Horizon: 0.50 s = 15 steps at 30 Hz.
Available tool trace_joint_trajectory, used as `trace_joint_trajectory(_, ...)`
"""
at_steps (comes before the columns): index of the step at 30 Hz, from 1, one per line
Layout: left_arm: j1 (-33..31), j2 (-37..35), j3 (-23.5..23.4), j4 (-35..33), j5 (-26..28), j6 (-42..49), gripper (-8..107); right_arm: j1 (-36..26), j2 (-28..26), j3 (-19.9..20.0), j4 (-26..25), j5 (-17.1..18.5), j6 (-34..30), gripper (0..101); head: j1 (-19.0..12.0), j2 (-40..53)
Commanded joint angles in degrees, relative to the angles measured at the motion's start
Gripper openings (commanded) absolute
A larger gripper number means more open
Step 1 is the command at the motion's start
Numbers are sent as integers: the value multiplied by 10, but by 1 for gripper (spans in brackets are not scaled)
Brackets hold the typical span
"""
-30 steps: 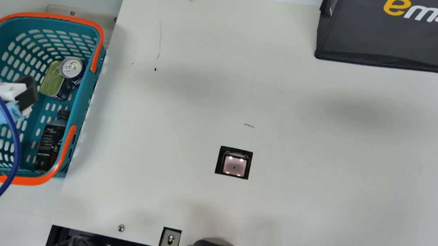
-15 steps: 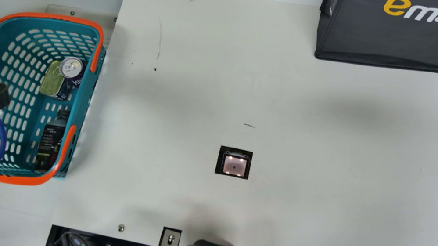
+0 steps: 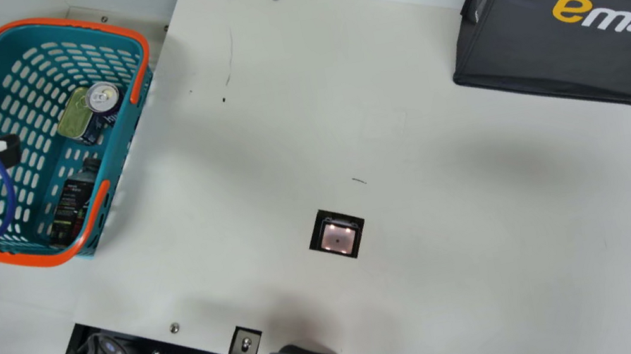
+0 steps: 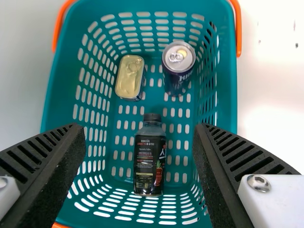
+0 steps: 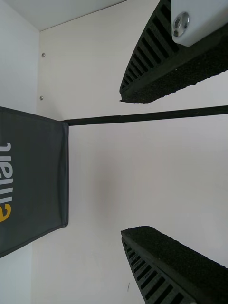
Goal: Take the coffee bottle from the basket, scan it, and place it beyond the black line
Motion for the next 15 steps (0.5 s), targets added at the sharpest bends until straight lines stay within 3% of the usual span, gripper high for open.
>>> trace_joint_trajectory(1,-8,9,3,4,-9,2,90,0,0,0,0,0,0,91,-9,1)
trace_joint_trajectory(15,-47,75,35,20,-66,34,90,0,0,0,0,1,0,91,-9,1)
